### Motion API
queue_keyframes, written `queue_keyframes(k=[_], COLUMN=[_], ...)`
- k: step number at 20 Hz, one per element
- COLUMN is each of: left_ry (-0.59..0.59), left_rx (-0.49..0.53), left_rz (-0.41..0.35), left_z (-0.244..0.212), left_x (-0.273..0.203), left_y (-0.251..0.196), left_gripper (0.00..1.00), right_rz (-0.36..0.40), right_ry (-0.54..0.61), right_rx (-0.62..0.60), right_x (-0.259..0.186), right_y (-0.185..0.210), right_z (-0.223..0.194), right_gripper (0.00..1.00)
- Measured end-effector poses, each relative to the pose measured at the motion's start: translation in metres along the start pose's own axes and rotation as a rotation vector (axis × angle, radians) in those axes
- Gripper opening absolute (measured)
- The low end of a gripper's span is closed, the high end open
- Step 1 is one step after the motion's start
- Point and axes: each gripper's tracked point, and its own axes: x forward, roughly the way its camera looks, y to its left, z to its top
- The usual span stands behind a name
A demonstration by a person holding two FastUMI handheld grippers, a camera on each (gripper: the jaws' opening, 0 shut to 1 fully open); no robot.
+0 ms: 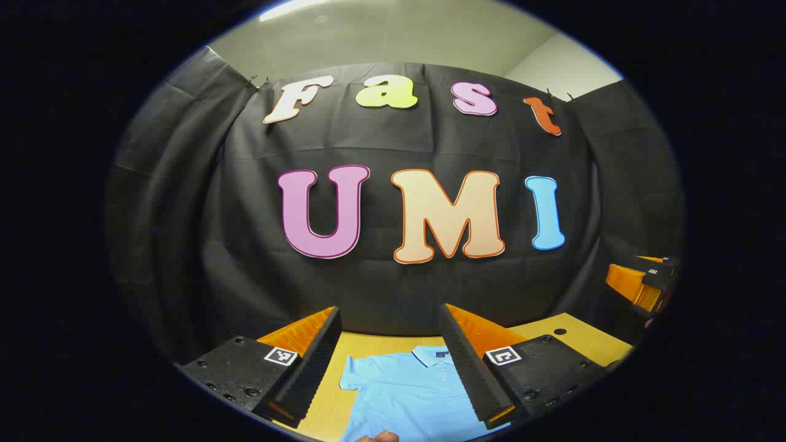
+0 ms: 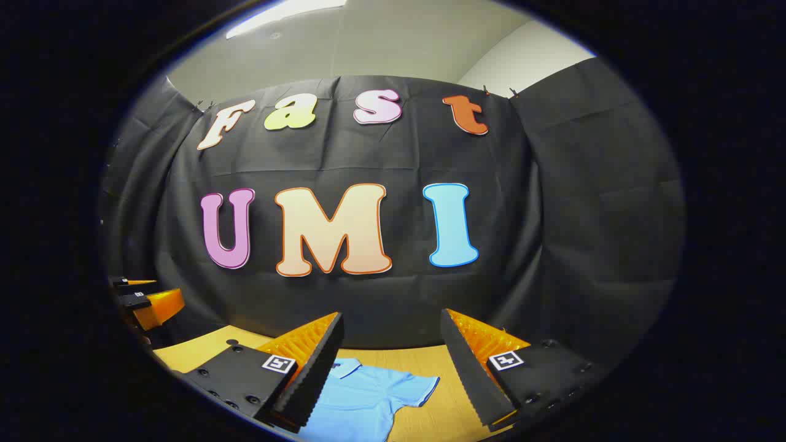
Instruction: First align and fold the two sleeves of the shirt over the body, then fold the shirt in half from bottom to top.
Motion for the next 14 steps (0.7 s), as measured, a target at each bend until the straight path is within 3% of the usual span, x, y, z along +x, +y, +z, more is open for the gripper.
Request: queue_keyframes(k=[14], left_ry=[0.006], left_rx=[0.002], left_rz=[0.03], left_z=[-0.001], left_x=[0.0], left_y=[0.023], left_gripper=[0.95], right_rz=[-0.006], right_ry=[0.012], right_rx=[-0.019], right_x=[0.009], right_y=[0.01], right_z=[-0.006], right_gripper=[0.98])
